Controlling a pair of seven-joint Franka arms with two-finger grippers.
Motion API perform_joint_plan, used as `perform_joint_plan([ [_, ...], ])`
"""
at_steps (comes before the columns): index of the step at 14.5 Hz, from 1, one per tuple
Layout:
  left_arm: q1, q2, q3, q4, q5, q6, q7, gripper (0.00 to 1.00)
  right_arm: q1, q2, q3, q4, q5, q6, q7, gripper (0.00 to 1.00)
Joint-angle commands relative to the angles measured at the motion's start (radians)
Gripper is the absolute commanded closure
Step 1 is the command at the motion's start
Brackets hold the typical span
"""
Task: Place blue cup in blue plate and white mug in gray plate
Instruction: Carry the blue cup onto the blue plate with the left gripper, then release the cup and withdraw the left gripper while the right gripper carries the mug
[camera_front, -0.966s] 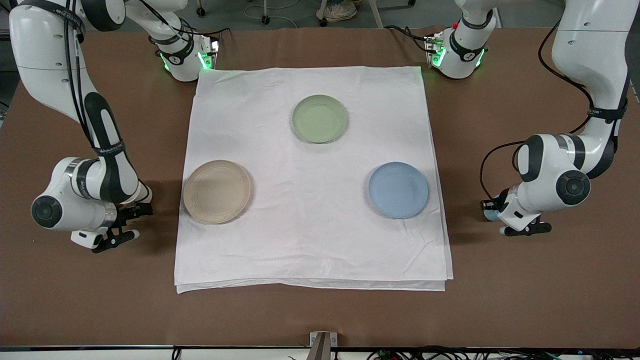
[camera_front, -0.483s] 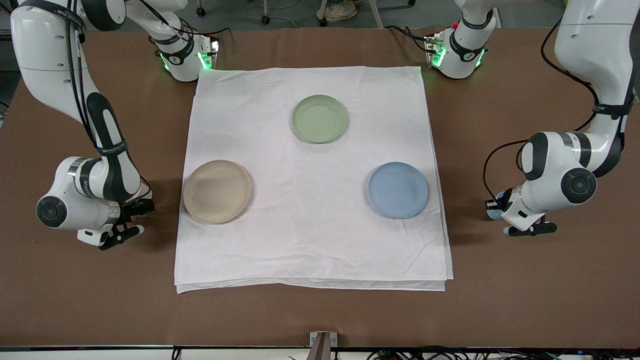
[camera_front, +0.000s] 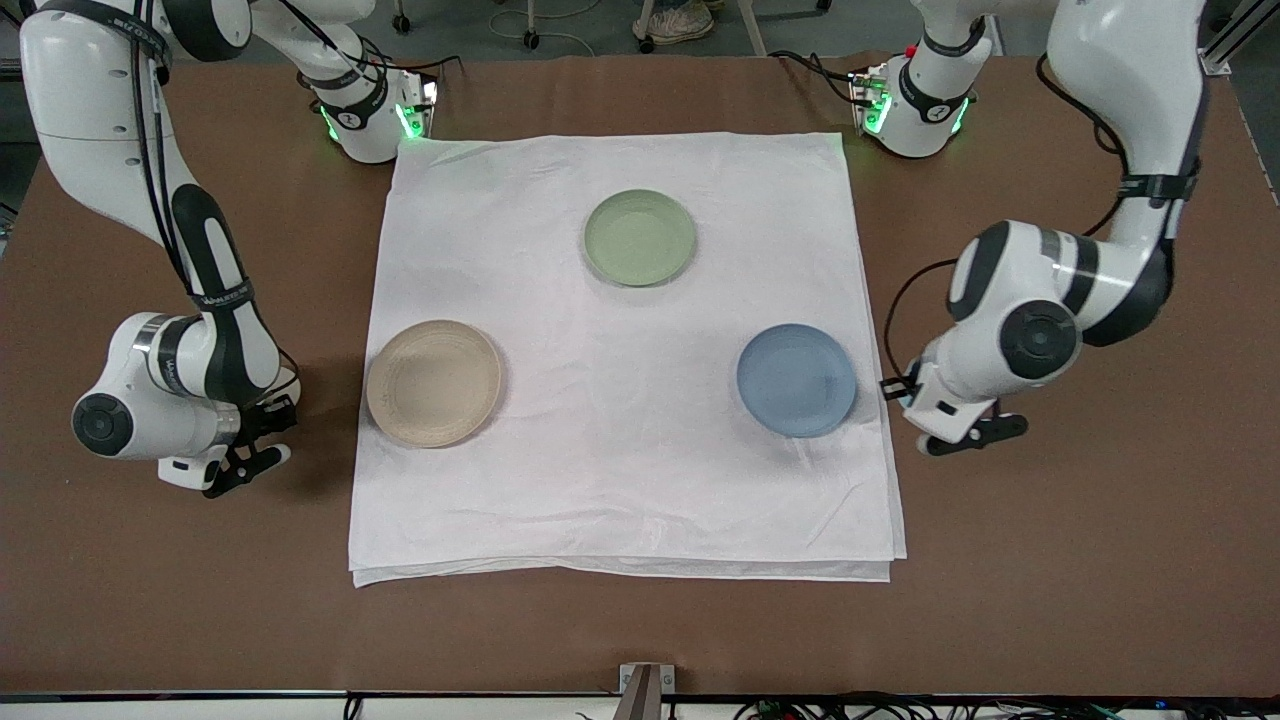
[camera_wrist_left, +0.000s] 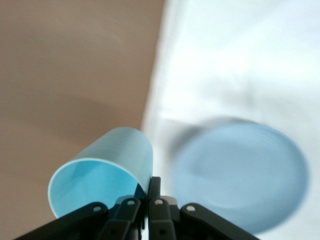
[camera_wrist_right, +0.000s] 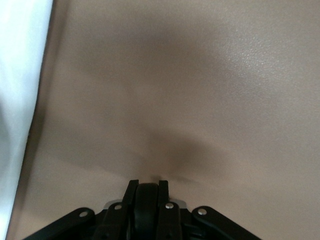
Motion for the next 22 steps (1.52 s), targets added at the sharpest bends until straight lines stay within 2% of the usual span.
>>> perform_joint_plan([
  [1, -0.088, 0.043, 0.000, 0.004, 0.012, 0.038, -0.125, 1.00, -0.001, -0.035, 0.002, -0.024, 0.010, -0.015, -0.021, 0.97],
  [4, -0.159, 0.086, 0.000, 0.004, 0.012, 0.116, -0.220, 1.00, 0.002, -0.049, 0.008, 0.002, 0.022, -0.040, -0.009, 0.99],
  [6, -0.179, 0.103, 0.000, 0.001, 0.012, 0.142, -0.240, 1.00, 0.014, -0.059, 0.008, 0.077, 0.056, -0.154, 0.025, 0.99],
  [8, -0.196, 0.123, 0.000, -0.001, 0.012, 0.159, -0.242, 1.00, 0.057, -0.062, 0.008, 0.169, 0.068, -0.283, 0.147, 0.99],
  [11, -0.198, 0.126, 0.000, -0.001, 0.014, 0.164, -0.243, 0.99, 0.178, -0.098, 0.006, 0.185, 0.067, -0.307, 0.435, 0.99],
  [12, -0.198, 0.128, 0.000, 0.001, 0.015, 0.164, -0.242, 0.96, 0.229, -0.098, 0.006, 0.183, 0.067, -0.304, 0.535, 0.99],
  [14, -0.194, 0.122, 0.000, 0.005, 0.015, 0.162, -0.226, 0.57, 0.293, -0.095, 0.006, 0.180, 0.067, -0.287, 0.667, 0.99],
  [15, -0.188, 0.115, 0.000, 0.005, 0.015, 0.159, -0.223, 0.17, 0.312, -0.092, 0.006, 0.177, 0.067, -0.272, 0.696, 0.99],
  [17, -0.175, 0.071, 0.000, 0.008, 0.014, 0.152, -0.205, 0.03, 0.338, -0.090, 0.006, 0.145, 0.067, -0.217, 0.749, 0.99],
  [19, -0.133, -0.011, 0.001, 0.007, 0.014, 0.127, -0.147, 0.01, 0.355, -0.082, 0.006, 0.128, 0.067, -0.170, 0.767, 0.99],
  [22, -0.043, -0.145, 0.000, 0.027, 0.011, -0.026, 0.028, 0.01, 0.359, -0.064, 0.006, 0.110, 0.067, -0.146, 0.770, 0.99],
])
